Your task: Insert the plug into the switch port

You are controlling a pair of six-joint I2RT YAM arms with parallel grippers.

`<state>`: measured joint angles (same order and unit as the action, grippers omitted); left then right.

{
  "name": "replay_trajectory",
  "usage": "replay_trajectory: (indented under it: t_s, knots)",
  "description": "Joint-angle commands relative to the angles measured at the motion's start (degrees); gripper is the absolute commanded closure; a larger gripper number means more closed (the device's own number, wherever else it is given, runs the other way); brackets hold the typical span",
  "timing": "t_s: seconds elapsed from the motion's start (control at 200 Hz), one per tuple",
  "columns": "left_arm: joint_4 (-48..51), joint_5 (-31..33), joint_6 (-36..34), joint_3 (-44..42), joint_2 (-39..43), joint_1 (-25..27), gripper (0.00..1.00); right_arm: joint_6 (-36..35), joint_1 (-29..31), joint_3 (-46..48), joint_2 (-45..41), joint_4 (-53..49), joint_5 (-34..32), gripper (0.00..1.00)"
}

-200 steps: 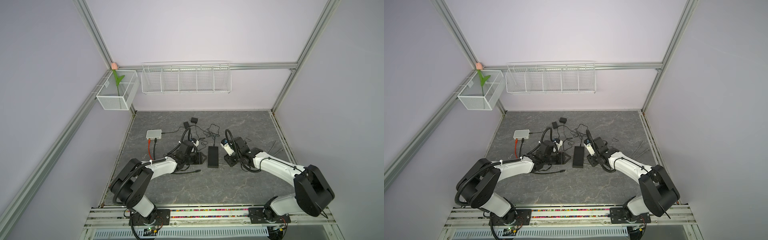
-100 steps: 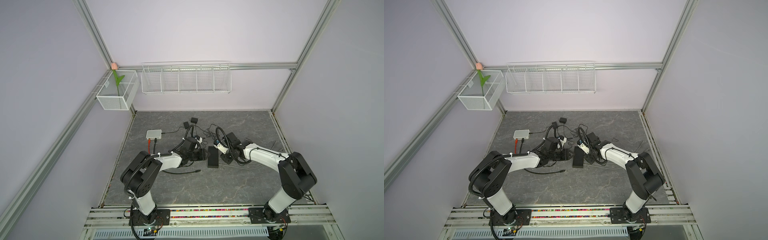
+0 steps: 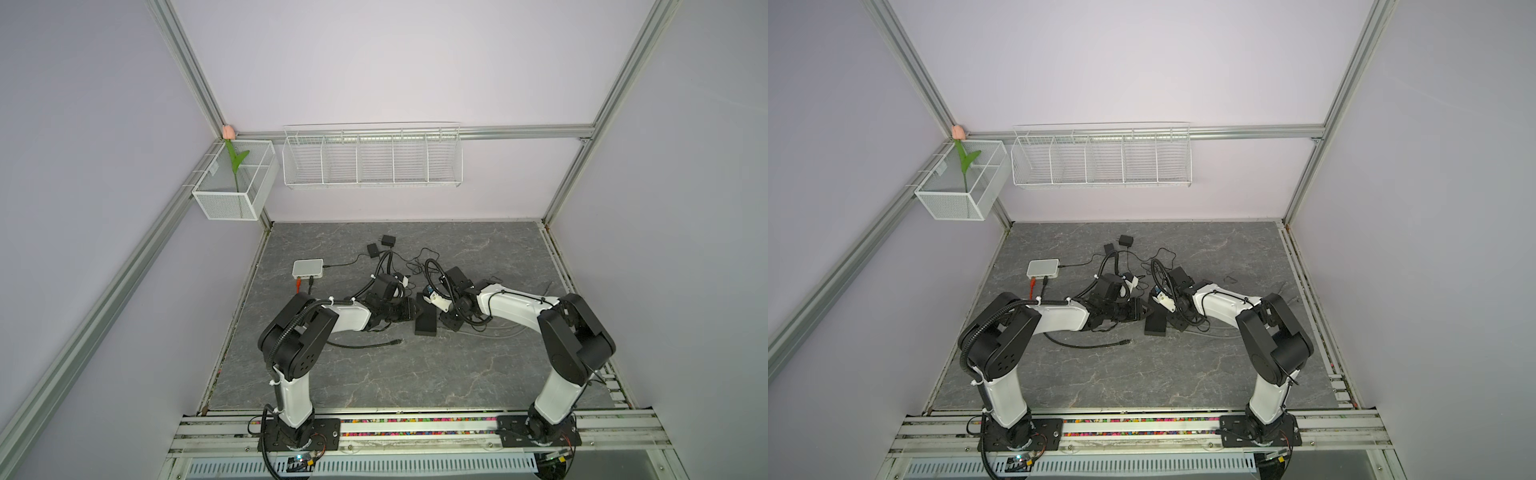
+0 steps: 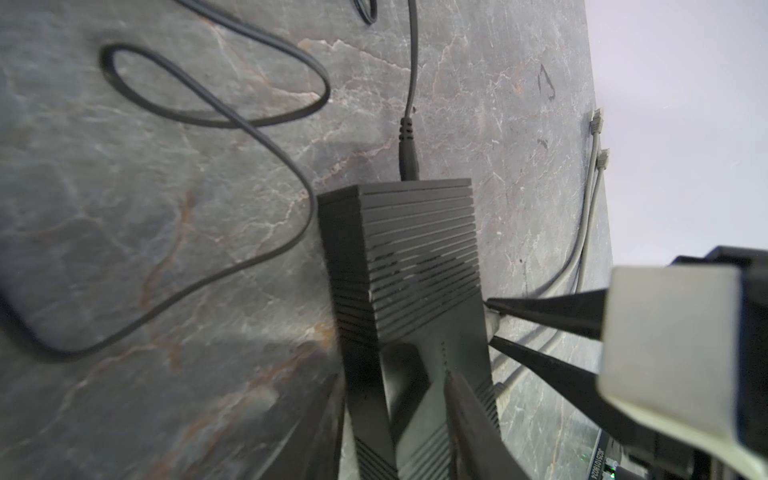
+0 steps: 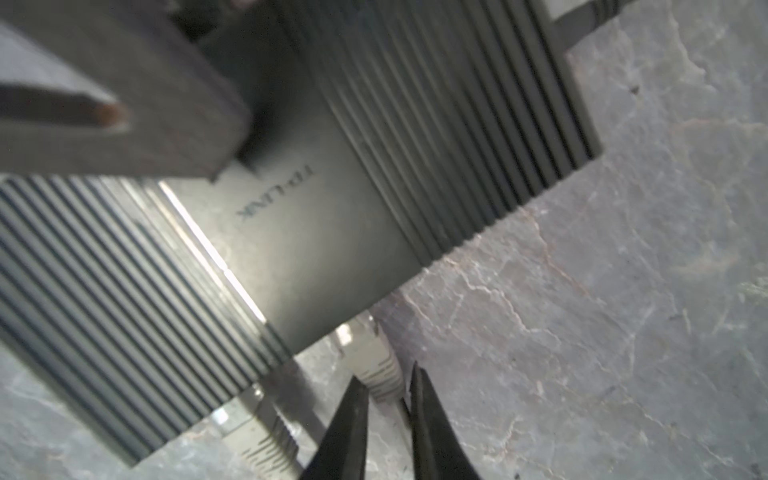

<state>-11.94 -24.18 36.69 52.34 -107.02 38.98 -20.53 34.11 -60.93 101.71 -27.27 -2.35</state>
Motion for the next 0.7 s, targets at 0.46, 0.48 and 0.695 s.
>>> replay_trajectory:
  t_s: [0.46,0.48,0.695]
  knots:
    - [4.1,-0.6,-2.3,4.3,-3.0,0.8,0.67,-2.7,2.9,-3.9,2.0,1.5,4.9,0.93]
    - [4.4,-0.6,-2.7,4.3,-3.1,0.9,0.67,-2.9,2.9,-3.9,1.9,2.2,5.2,0.93]
    - [6.2,-2.8,-4.7,3.8,-3.7,1.6,0.67,-3.6,3.3,-6.0,2.4,3.5,7.2,0.93]
